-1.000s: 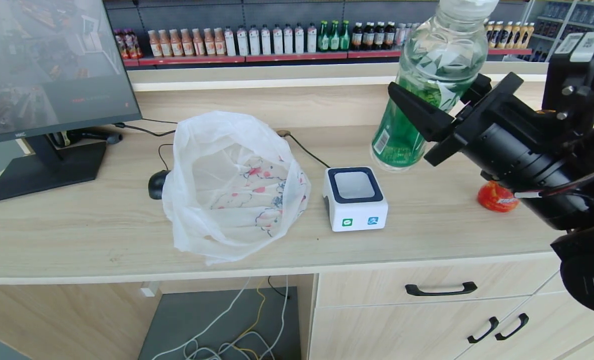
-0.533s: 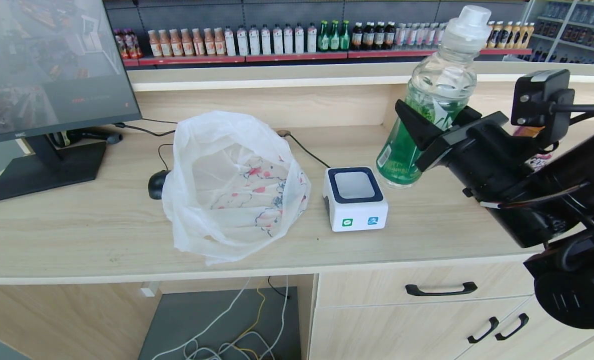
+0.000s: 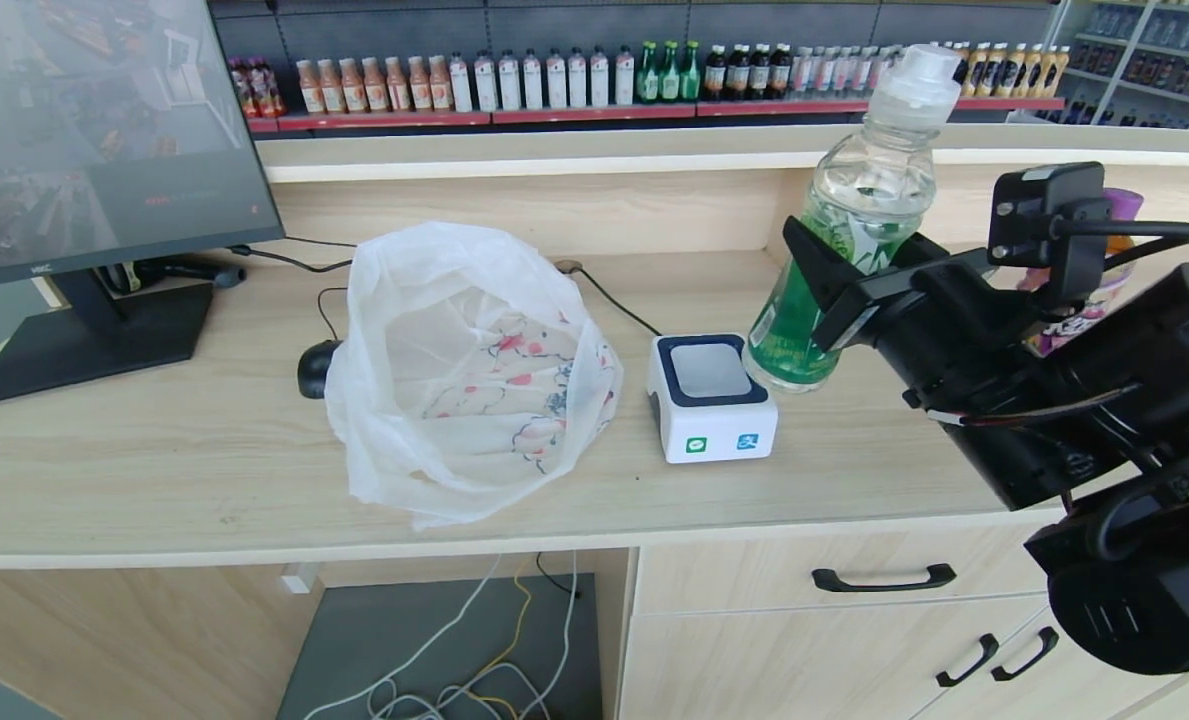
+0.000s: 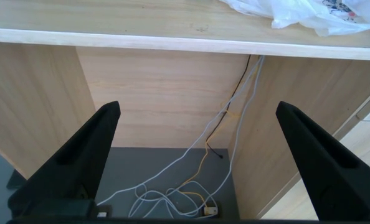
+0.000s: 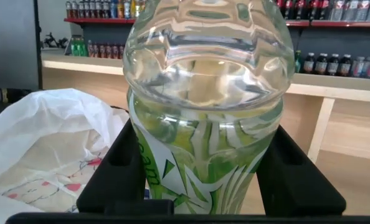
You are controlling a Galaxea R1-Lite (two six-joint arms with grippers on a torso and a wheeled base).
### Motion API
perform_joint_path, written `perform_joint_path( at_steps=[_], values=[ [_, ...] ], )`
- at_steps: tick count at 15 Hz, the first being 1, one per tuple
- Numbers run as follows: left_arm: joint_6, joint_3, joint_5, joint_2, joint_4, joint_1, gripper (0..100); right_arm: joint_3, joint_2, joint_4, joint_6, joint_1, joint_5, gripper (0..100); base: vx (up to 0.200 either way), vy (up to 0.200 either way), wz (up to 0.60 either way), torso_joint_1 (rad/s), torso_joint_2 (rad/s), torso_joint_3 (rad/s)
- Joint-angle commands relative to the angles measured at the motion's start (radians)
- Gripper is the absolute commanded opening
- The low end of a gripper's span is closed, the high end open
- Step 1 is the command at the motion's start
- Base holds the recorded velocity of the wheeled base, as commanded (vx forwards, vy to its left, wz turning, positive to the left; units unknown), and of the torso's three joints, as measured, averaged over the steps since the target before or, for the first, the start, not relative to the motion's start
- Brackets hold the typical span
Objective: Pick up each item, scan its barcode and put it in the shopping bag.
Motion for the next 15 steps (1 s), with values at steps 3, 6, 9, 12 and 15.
perform_joint_path(
  at_steps=[3, 6, 9, 12, 15],
  values=[
    [0.000, 0.000, 0.002, 0.000, 0.000, 0.001, 100, 0.000, 0.002, -0.001, 0.016, 0.003, -0.004, 0, 0.000, 0.000, 0.00, 0.000, 0.00, 0.000],
    [0.000, 0.000, 0.000, 0.000, 0.000, 0.001, 100, -0.009, 0.006, -0.001, 0.016, 0.000, -0.005, 0, 0.000, 0.000, 0.00, 0.000, 0.00, 0.000],
    [-0.003, 0.000, 0.000, 0.000, 0.000, 0.001, 100, -0.012, 0.008, -0.001, 0.014, 0.000, -0.005, 0, 0.000, 0.200, 0.00, 0.001, 0.00, 0.001],
    [-0.007, 0.000, 0.002, 0.000, 0.000, 0.001, 100, -0.016, 0.008, -0.001, 0.014, 0.000, -0.005, 0, 0.000, 0.200, 0.00, 0.007, 0.00, 0.004],
    [-0.007, 0.000, 0.002, 0.000, 0.000, 0.001, 100, -0.018, -0.003, -0.001, 0.014, 0.002, -0.005, 0, 0.000, 0.200, 0.00, 0.002, 0.00, 0.004]
  ],
)
